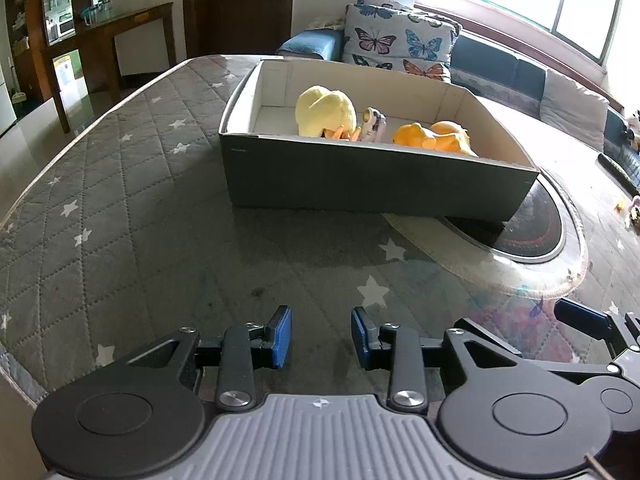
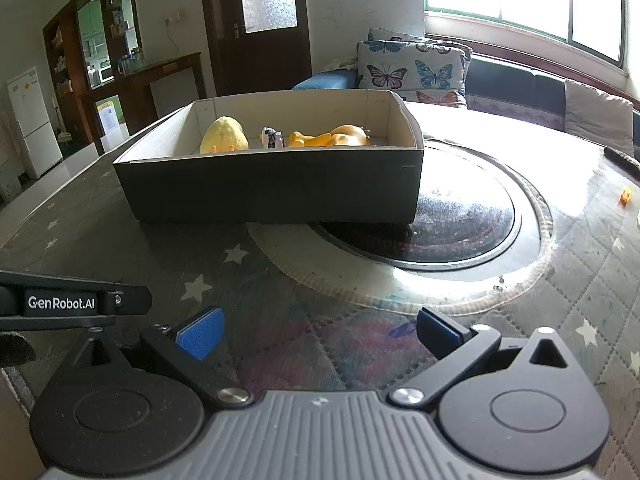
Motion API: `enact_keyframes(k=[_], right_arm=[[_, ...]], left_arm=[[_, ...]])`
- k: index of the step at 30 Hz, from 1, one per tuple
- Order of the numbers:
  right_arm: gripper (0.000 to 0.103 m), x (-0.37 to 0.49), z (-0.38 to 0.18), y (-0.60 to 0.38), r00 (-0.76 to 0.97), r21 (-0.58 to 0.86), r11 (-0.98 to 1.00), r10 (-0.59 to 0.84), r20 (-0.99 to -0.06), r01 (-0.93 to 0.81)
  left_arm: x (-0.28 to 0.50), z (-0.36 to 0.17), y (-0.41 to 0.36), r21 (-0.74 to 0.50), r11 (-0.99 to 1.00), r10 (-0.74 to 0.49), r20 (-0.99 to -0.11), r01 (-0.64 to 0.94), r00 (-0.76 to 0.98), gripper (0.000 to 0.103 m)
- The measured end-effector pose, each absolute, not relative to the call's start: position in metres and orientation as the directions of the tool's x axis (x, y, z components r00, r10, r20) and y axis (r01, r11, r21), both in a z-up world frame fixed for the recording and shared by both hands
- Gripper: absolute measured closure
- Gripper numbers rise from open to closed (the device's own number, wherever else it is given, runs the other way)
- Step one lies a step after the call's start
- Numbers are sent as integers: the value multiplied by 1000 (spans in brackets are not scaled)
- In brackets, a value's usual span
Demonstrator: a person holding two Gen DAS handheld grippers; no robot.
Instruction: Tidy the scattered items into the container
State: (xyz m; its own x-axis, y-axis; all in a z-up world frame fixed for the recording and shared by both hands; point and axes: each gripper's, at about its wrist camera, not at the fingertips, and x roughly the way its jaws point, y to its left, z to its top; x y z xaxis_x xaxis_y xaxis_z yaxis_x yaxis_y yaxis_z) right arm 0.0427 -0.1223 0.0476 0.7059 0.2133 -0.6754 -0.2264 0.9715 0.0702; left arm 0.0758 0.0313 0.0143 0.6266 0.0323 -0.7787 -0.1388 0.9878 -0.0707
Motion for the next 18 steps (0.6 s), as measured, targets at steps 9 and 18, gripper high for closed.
enact_keyframes(k=[9,18], right_arm=[[0,35,46,-123,705,66,972,209,-677,-225],[0,31,47,-124,709,64,972,208,-674,-225]], left_arm=[[69,13,29,-62,990,32,-779,-128,626,69],[64,13,31,-51,990,44,-778,-133,627,69]])
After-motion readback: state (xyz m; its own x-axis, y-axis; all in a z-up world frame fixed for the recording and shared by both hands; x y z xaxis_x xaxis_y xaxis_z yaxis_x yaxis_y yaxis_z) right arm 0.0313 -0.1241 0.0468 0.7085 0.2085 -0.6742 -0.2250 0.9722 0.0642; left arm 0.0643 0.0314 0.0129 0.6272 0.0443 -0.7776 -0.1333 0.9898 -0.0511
